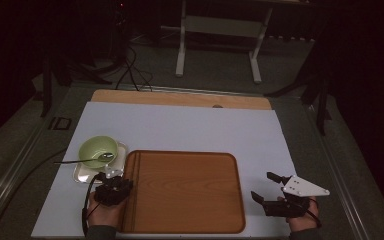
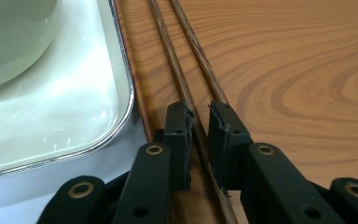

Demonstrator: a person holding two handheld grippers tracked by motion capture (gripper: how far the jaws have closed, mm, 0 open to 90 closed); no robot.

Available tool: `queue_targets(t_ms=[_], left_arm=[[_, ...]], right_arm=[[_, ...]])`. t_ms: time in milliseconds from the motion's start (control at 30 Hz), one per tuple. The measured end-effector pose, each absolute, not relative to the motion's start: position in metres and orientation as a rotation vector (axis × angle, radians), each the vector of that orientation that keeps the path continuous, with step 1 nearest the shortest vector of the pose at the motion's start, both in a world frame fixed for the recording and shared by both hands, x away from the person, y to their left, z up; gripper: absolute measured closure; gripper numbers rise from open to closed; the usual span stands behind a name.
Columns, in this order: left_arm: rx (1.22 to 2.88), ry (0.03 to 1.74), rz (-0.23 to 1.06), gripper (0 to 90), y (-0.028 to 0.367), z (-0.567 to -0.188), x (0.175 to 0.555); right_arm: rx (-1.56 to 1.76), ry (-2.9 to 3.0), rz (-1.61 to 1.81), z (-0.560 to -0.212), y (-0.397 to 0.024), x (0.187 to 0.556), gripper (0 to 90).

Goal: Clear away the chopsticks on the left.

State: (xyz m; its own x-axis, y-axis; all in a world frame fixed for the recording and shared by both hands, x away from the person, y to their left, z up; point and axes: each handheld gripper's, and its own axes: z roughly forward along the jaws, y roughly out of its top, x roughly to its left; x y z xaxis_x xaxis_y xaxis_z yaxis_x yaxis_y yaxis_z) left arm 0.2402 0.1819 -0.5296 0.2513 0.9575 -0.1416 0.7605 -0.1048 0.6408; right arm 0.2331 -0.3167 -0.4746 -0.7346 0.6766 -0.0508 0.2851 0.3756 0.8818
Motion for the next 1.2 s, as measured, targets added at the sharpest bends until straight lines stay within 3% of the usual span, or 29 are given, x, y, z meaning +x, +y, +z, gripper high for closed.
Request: queue_targets(t_ms=[1200], left_arm=[[1.825, 1.548, 0.441, 70.3, 0.207, -0.493, 0.232]], right_arm=[[0.838, 2.233, 1.311, -0.474, -0.318, 0.233, 14.8]])
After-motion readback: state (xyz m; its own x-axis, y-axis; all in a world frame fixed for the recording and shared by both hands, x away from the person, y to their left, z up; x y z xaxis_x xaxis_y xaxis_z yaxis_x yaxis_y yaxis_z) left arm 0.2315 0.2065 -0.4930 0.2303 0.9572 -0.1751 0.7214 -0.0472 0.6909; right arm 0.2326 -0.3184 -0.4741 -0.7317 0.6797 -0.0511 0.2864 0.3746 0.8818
